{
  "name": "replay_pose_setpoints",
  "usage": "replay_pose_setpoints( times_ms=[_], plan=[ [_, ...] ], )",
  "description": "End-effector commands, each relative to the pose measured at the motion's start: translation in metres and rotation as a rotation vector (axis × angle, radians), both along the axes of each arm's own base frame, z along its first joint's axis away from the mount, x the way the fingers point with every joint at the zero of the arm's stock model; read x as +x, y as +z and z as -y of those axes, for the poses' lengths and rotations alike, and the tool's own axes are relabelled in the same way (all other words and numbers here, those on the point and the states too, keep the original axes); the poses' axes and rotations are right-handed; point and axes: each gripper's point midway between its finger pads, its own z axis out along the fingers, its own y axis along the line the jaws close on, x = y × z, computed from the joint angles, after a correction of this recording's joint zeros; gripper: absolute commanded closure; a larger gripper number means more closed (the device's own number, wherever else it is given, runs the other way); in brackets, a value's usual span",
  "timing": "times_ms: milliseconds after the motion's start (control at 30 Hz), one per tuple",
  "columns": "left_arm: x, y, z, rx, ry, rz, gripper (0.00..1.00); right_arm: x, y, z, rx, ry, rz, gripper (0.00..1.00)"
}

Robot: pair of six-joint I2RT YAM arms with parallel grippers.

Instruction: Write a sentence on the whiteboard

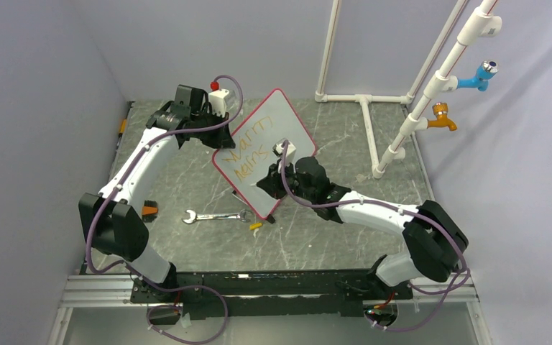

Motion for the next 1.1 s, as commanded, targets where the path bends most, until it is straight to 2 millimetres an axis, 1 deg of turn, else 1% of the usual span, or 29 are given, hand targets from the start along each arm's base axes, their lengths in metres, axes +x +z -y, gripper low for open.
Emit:
replay_pose_setpoints(
  times_ms=[0,100,200,333,467,600,800,900,1067],
  plan=[
    [-0.001,-0.062,-0.063,0.373,0.065,-0.07,1.0,-0.008,0.022,-0.017,0.066,0.067,0.04,1.0],
    [-0.001,-0.062,-0.062,0.368,0.061,-0.072,1.0,-0.018,0.018,-0.019,0.058,0.087,0.033,1.0],
    [-0.002,-0.06,-0.059,0.353,0.054,-0.071,1.0,-0.025,0.01,-0.02,0.04,0.089,0.018,1.0],
    [-0.002,-0.06,-0.059,0.352,0.055,-0.071,1.0,-0.031,-0.006,-0.012,0.012,0.071,-0.009,1.0],
    [-0.002,-0.059,-0.059,0.351,0.055,-0.072,1.0,-0.033,-0.018,-0.002,-0.017,0.038,-0.025,1.0],
    [-0.002,-0.059,-0.059,0.349,0.056,-0.07,1.0,-0.028,-0.025,0.007,-0.055,-0.01,-0.027,1.0],
    [-0.002,-0.058,-0.058,0.345,0.054,-0.068,1.0,-0.012,-0.016,0.01,-0.083,-0.074,0.004,1.0],
    [-0.002,-0.058,-0.058,0.345,0.053,-0.068,1.0,0.001,-0.005,0.01,-0.093,-0.119,0.035,1.0],
    [-0.002,-0.059,-0.057,0.344,0.051,-0.071,1.0,0.005,0.005,0.011,-0.101,-0.124,0.06,1.0]
  ],
)
